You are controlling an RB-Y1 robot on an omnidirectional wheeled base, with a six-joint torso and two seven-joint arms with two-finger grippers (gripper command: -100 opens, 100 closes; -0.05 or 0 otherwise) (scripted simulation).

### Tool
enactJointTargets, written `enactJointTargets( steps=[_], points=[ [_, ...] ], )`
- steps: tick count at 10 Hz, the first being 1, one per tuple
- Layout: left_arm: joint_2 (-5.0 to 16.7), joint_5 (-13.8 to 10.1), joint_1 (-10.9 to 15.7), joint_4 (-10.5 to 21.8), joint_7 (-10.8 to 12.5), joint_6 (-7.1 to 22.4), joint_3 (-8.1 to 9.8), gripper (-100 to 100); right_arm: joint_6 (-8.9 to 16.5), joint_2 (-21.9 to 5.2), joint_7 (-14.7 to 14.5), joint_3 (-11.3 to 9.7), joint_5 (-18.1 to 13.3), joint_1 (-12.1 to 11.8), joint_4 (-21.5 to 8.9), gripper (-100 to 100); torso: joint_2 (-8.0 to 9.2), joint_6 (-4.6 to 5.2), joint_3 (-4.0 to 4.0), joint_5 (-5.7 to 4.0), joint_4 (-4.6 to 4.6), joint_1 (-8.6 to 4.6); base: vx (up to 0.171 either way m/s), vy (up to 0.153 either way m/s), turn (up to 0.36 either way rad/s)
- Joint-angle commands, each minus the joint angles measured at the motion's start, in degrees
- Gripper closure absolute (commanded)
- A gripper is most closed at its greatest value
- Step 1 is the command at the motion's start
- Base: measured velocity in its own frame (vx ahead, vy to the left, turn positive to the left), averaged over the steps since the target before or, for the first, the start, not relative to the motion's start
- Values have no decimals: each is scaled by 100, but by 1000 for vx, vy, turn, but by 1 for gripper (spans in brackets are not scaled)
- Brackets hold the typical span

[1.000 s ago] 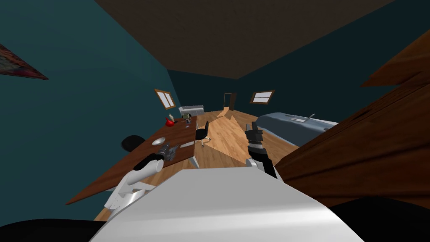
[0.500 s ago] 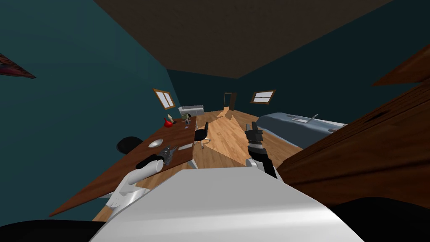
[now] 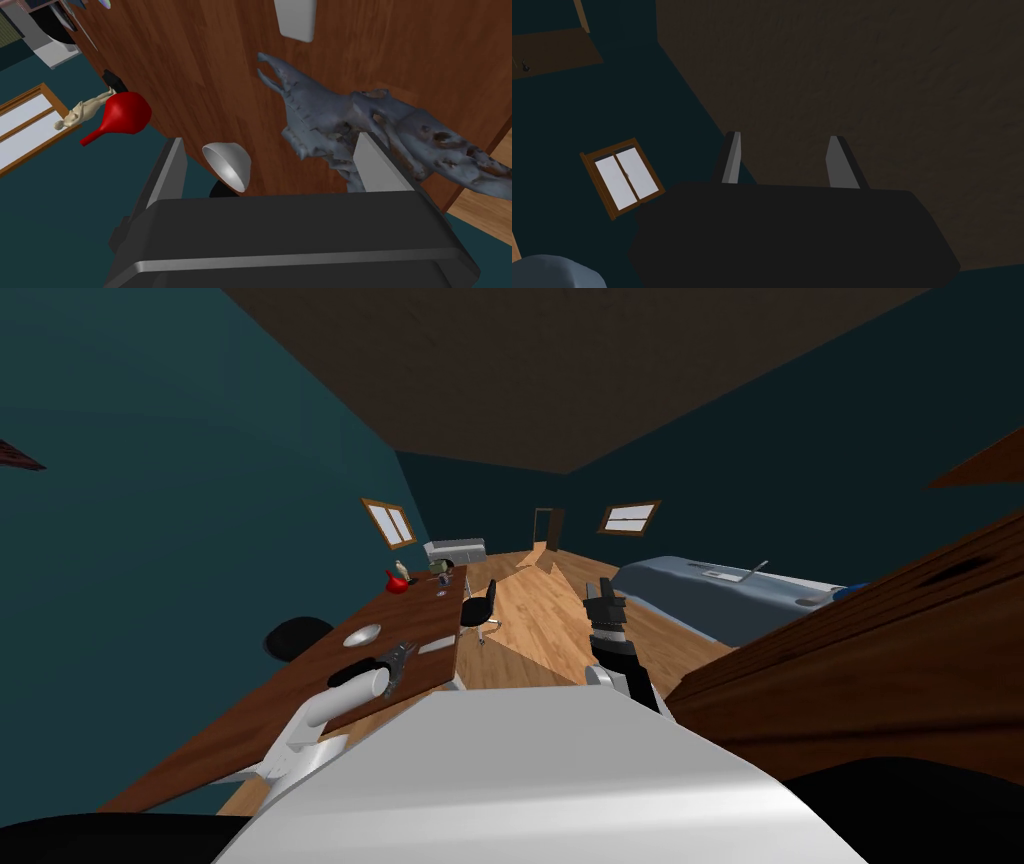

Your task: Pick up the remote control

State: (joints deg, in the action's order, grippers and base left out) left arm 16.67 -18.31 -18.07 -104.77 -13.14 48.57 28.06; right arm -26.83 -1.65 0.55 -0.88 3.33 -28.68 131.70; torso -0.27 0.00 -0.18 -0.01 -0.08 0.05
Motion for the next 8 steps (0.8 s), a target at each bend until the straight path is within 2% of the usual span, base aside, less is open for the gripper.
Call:
enactJointTargets(
  steps=[1, 2, 3, 5, 8],
  points=[
    [65, -92, 49, 209, -7, 286, 9, -100, 0, 0, 0, 0, 0, 0, 0, 0, 0, 0, 0, 0, 0, 0, 114, 13, 10],
    [65, -92, 49, 209, -7, 419, 9, -100, 0, 0, 0, 0, 0, -1, 0, 0, -12, 0, -5, 1, -1, 5, 131, -7, 3],
    [117, -160, 99, 393, -7, 574, 5, -100, 0, 0, 0, 0, 0, -1, 0, 0, -18, 0, -10, 1, -3, -1, 156, -7, 12],
    [117, -160, 99, 393, -7, 816, 5, -100, 0, 0, 0, 0, 0, -1, 0, 0, -29, 0, -16, 1, -6, 3, 111, 10, 2],
    [225, -289, 188, 747, -5, 1353, -21, -100, 0, 0, 0, 0, 0, 0, 0, 0, -11, 0, -6, 1, -2, 2, 119, 4, 10]
  ],
)
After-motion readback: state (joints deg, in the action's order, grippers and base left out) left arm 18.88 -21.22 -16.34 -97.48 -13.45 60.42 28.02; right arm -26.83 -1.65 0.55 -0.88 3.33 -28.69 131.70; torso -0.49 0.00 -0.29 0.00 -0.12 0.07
